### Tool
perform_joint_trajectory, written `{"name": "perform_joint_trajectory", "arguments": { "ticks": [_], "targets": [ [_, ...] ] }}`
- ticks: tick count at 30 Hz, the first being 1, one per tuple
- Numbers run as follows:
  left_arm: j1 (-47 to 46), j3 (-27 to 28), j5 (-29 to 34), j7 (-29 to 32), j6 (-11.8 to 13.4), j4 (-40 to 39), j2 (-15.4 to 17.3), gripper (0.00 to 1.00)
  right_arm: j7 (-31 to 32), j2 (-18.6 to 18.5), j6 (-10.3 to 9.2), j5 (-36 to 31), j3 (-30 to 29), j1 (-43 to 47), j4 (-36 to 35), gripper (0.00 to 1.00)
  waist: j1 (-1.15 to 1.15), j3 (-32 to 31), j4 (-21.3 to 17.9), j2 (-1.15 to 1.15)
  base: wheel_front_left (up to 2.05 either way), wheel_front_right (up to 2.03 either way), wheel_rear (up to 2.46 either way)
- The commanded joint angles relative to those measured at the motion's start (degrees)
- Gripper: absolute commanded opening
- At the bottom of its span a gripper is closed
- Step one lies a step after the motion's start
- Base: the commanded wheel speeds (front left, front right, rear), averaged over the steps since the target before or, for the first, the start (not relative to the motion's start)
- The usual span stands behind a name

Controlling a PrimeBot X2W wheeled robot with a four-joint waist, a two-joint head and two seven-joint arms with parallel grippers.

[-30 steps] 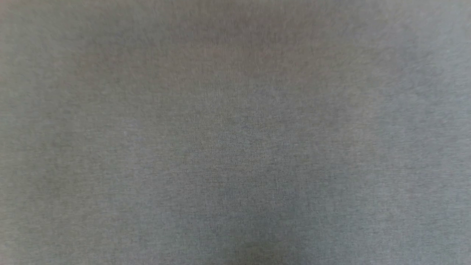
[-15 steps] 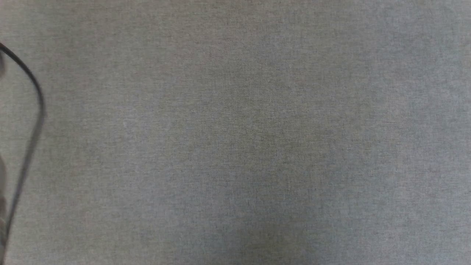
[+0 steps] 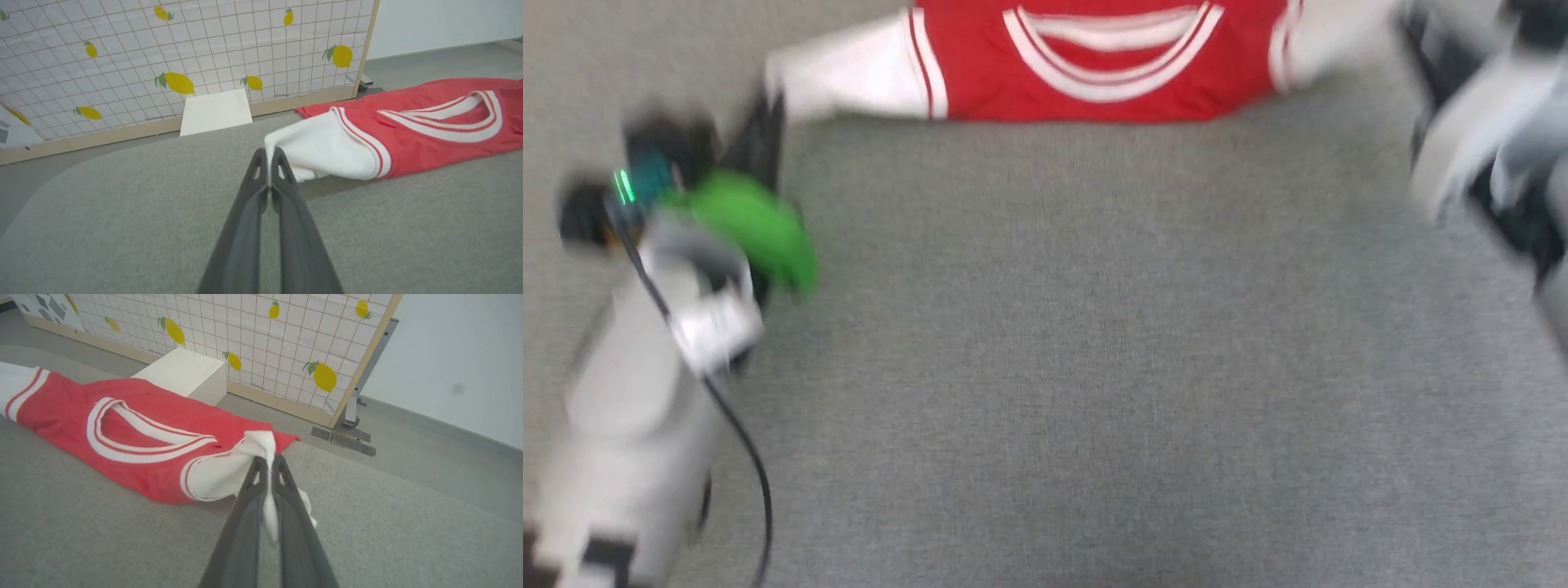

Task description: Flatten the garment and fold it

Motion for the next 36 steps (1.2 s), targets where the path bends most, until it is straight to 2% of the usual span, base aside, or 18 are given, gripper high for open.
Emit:
{"name": "perform_joint_trajectory", "arguments": {
  "ticks": [1, 6, 10, 18, 25, 29, 36],
  "targets": [
    [3.43, -0.24, -0.47, 0.39, 0.05, -1.09, 1.27, 0.0, 0.91, -0.82, -0.1, 1.64, 0.44, 3.55, -1.27, 0.0, 0.01, -6.6, 0.68, 0.07, 0.0, 0.0, 0.0],
    [18.21, -0.41, -2.8, 3.54, 1.45, -6.12, 5.05, 0.0, 5.56, -4.99, -0.1, 7.51, 2.63, 17.49, -5.71, 0.0, 0.01, -11.97, 0.23, 0.07, 0.0, 0.0, 0.0],
    [26.49, -0.5, -4.68, 6.99, 2.29, -10.36, 7.7, 0.0, 7.11, -8.59, -0.1, 8.86, 2.58, 25.67, -7.22, 0.0, 0.01, -15.12, 0.4, 0.07, 0.0, 0.0, 0.0],
    [37.42, -0.54, -7.88, 12.59, 3.15, -16.11, 12.15, 0.0, 10.51, -11.92, -0.1, 9.08, -0.28, 35.52, -9.7, 0.0, 0.01, -18.45, 0.28, 0.07, 0.0, 0.0, 0.0],
    [44.77, -0.72, -11.86, 16.89, 3.55, -19.41, 13.67, 0.0, 17.76, -13.49, -0.1, 12.09, -2.99, 43.31, -13.78, 0.0, 0.01, -20.26, 0.42, 0.07, 0.0, 0.0, 0.0],
    [47.54, -1.21, -14.0, 19.5, 2.8, -21.14, 14.56, 0.0, 22.12, -15.95, -0.1, 12.81, -3.28, 47.91, -17.27, 0.0, 0.01, -20.35, 0.81, 0.07, 0.0, 0.0, 0.0],
    [47.89, -3.63, -14.91, 21.5, 1.78, -22.07, 12.73, 0.0, 25.89, -15.6, -0.1, 13.38, -6.44, 53.46, -19.54, 0.0, 0.01, -19.29, 1.81, 0.07, 0.0, 0.0, 0.0]
  ]
}}
